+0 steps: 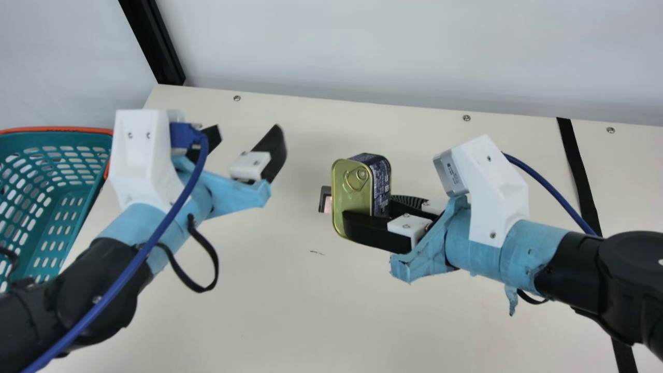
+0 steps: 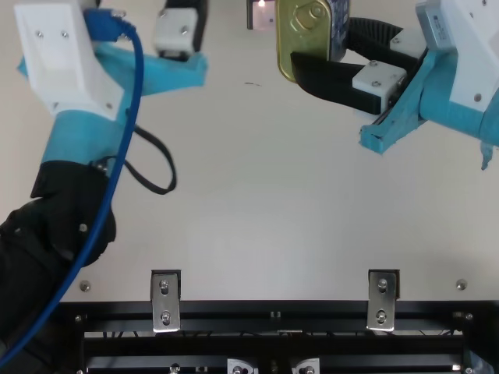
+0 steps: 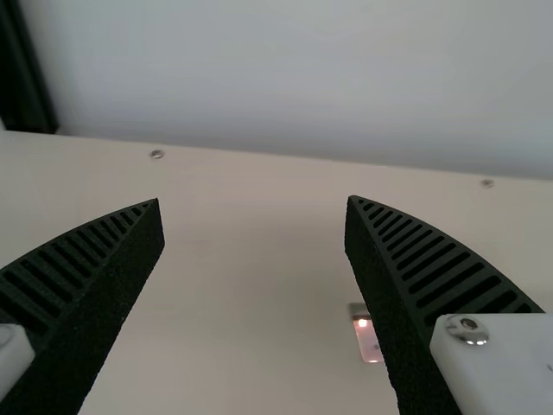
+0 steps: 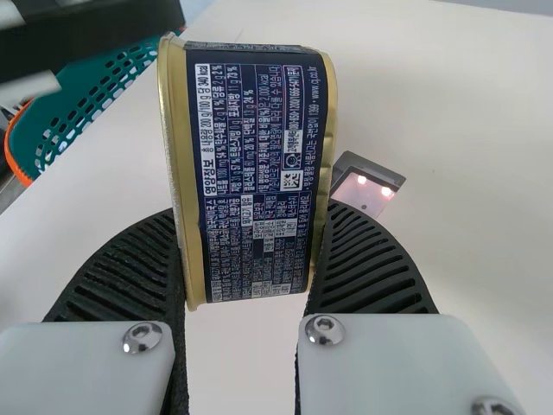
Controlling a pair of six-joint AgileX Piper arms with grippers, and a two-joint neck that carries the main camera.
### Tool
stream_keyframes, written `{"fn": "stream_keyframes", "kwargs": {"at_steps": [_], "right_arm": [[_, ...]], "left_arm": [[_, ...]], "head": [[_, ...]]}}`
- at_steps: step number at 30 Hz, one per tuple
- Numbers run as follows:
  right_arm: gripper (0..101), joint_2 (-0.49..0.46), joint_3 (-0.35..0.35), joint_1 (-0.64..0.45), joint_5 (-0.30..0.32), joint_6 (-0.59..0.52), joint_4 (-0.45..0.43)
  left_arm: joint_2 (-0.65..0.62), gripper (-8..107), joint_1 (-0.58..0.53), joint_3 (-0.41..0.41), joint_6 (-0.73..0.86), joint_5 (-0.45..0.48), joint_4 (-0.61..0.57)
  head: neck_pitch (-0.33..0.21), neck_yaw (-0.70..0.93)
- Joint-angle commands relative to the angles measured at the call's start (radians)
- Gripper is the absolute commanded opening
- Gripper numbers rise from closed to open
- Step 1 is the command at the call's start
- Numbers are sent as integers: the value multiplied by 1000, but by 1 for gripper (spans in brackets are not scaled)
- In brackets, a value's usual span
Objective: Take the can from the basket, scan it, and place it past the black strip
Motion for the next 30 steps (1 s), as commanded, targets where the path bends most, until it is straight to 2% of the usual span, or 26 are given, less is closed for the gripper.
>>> {"fn": "stream_keyframes", "kwargs": {"at_steps": [1, 4, 9, 21, 22, 30], "right_arm": [[0, 0, 0, 0, 0, 0, 0], [0, 0, 0, 0, 0, 0, 0], [0, 0, 0, 0, 0, 0, 0], [0, 0, 0, 0, 0, 0, 0], [0, -7, -13, 5, 0, 37, -27], [0, -19, -34, -13, -58, 117, -115]], "left_arm": [[0, 90, 0, 0, 0, 0, 0], [0, 90, 5, 19, 120, -2, -54], [0, 90, 5, 19, 198, -2, -62], [0, 90, 5, 19, 198, -2, -62], [0, 90, 5, 19, 198, -2, -62], [0, 90, 5, 19, 198, -2, -62]], "head": [[-17, -8], [-17, -8], [-17, -8], [-23, -21], [-26, -28], [-46, -126]]}}
